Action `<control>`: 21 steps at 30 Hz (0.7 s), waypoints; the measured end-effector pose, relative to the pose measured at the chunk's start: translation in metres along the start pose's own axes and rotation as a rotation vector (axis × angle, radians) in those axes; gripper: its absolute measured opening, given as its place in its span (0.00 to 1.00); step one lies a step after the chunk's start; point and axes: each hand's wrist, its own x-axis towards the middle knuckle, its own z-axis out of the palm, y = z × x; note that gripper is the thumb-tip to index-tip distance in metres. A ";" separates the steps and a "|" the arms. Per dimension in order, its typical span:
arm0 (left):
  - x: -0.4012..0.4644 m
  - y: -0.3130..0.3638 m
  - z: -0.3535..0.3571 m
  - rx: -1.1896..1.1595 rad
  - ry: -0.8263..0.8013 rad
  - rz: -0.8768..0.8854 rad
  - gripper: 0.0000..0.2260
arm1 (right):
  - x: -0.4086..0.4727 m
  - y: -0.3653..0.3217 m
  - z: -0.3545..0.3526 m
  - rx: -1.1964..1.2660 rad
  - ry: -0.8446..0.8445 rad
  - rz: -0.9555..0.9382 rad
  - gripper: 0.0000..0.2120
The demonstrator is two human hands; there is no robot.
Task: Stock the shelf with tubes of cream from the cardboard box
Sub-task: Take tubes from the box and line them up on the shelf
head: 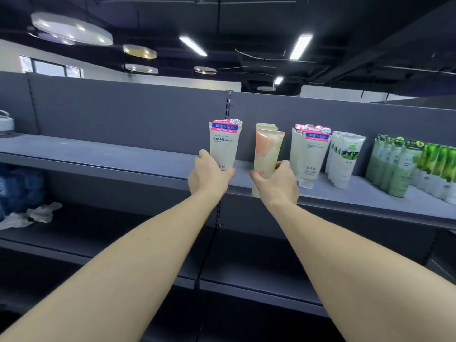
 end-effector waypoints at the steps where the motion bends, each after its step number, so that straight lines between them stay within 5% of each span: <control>1: 0.006 0.000 0.002 -0.002 0.006 0.006 0.25 | 0.006 -0.001 0.005 0.002 -0.002 -0.004 0.23; 21: 0.101 -0.027 0.012 0.031 0.076 0.006 0.25 | 0.065 -0.029 0.088 0.057 -0.049 -0.027 0.22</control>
